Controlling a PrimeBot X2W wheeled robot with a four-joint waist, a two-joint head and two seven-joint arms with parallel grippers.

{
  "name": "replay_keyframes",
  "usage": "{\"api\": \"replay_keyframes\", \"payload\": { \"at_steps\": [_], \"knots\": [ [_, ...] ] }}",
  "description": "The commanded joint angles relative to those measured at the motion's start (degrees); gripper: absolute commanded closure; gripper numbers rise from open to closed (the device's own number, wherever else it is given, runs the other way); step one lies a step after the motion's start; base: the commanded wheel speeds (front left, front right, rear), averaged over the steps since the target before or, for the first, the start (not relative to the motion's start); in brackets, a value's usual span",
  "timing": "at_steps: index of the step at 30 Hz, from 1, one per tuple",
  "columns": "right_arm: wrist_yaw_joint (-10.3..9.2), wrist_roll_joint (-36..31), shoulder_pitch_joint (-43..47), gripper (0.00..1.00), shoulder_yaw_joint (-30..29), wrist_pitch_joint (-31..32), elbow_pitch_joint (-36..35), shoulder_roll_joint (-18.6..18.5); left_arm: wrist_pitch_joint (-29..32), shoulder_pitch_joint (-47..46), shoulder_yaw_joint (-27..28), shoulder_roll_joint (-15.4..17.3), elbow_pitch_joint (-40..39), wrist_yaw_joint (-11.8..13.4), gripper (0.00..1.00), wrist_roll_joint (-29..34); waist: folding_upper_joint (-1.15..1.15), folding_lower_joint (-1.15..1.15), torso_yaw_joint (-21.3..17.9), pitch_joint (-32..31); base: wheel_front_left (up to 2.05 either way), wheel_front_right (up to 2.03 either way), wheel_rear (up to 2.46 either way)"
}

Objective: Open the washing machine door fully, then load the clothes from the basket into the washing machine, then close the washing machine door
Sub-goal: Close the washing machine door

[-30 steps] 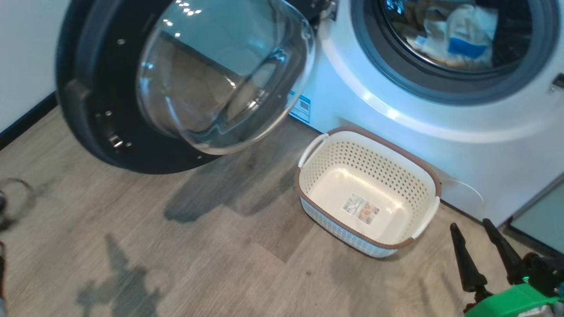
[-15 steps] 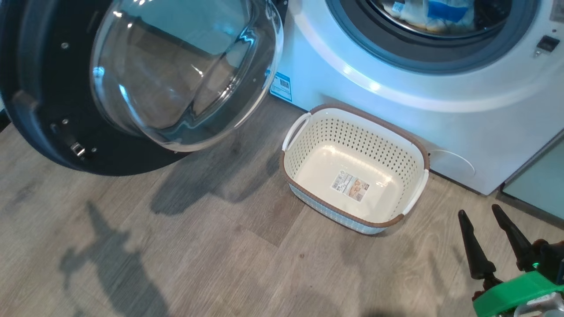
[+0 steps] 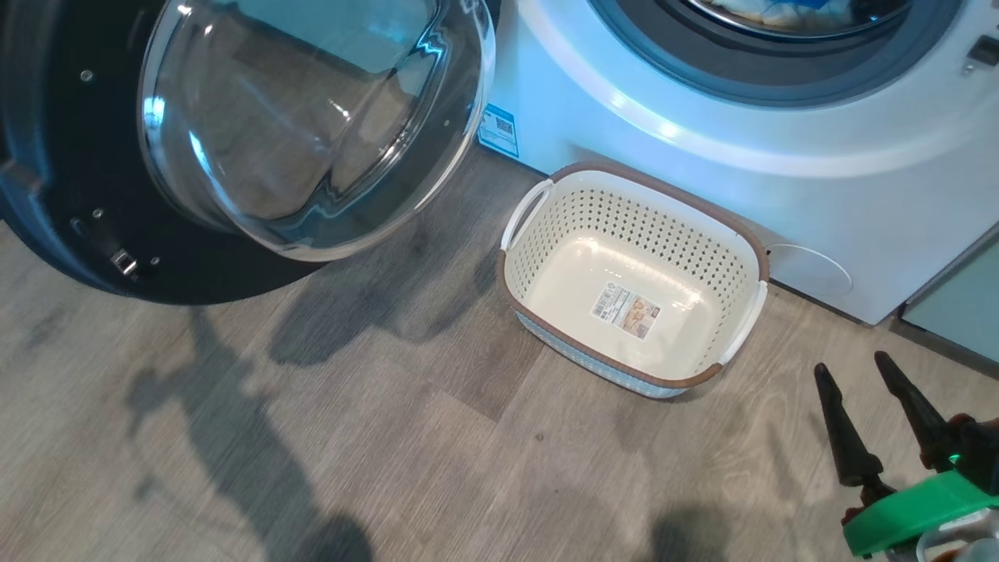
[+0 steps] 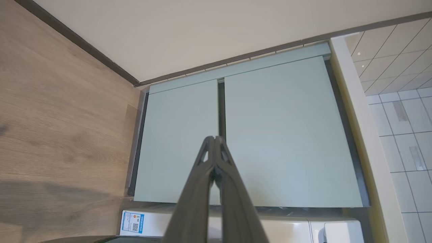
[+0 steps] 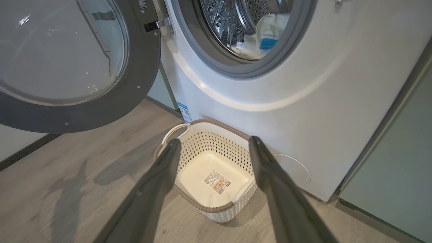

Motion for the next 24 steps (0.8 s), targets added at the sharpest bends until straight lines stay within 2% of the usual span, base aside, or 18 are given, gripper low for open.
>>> {"api": "replay_keyframes", "payload": {
  "at_steps": [1, 10, 24],
  "knots": [
    [0.03, -0.1, -2.05, 0.0, 1.15, -0.38, -1.55, -1.43, 1.52, -2.38, -0.78, 3.63, -1.16, 0.54, 1.0, 1.06, 0.0, 0.0, 0.15, 0.23, 0.0, 0.0, 0.0],
    [0.03, 0.05, -2.17, 0.0, 1.47, -0.38, -1.39, -1.73, 7.02, -7.27, -6.38, 1.01, 0.63, 1.61, 1.0, 4.25, 0.0, 0.0, 0.34, 0.15, 0.0, 0.0, 0.0],
    [0.03, 0.13, -3.05, 0.0, 1.93, -0.38, -1.32, -2.31, 11.43, -9.79, -10.04, -2.29, 3.34, -0.09, 1.0, 6.04, 0.0, 0.0, -0.25, 1.04, 0.0, 0.0, 0.0]
  ]
}}
